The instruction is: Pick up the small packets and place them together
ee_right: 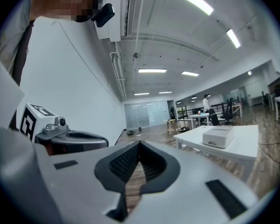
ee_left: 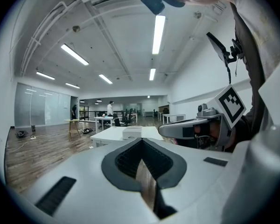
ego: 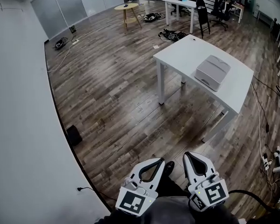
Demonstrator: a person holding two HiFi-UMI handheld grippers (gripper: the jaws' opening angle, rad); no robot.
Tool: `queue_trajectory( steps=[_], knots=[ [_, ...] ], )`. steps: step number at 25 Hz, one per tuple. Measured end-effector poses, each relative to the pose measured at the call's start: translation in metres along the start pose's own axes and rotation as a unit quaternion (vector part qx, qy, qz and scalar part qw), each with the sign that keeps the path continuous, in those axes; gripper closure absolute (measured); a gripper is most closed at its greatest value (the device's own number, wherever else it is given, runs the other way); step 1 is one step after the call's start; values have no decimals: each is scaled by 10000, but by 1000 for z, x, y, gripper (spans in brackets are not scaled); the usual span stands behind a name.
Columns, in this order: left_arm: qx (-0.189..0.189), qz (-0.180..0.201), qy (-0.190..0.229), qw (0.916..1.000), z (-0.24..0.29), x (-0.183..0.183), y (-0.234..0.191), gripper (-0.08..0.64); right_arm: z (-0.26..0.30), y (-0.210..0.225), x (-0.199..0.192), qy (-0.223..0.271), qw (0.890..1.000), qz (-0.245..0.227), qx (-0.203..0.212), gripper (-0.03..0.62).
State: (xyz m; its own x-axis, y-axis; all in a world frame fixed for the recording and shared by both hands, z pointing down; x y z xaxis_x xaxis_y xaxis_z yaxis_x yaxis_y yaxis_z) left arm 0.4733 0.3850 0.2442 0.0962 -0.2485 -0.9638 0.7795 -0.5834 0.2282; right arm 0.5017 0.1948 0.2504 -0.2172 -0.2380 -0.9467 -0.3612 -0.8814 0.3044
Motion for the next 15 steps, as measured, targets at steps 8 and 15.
queue_trajectory(
  steps=[8,15],
  knots=[
    [-103,49,-372,9992,58,-11,-46,558,61,50,4,77,9995,292,-66,588],
    [-741,-5,-507,9960,157,-12,-79,558,104,121,24,192,9966,539,-595,588]
  ],
)
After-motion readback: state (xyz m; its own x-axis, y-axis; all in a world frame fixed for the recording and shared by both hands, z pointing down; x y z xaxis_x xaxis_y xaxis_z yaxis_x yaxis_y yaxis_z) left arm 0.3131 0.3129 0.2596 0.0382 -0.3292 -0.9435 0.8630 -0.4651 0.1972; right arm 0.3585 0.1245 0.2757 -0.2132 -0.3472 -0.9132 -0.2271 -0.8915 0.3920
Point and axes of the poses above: the fingertips, and each gripper's own axes: z forward along the fingers, y to its right, x out of its top, the point moved 10 cm from there along -z, backward along the fingers, and after that the axes turned 10 degrees about z, right-handed, at the moved point
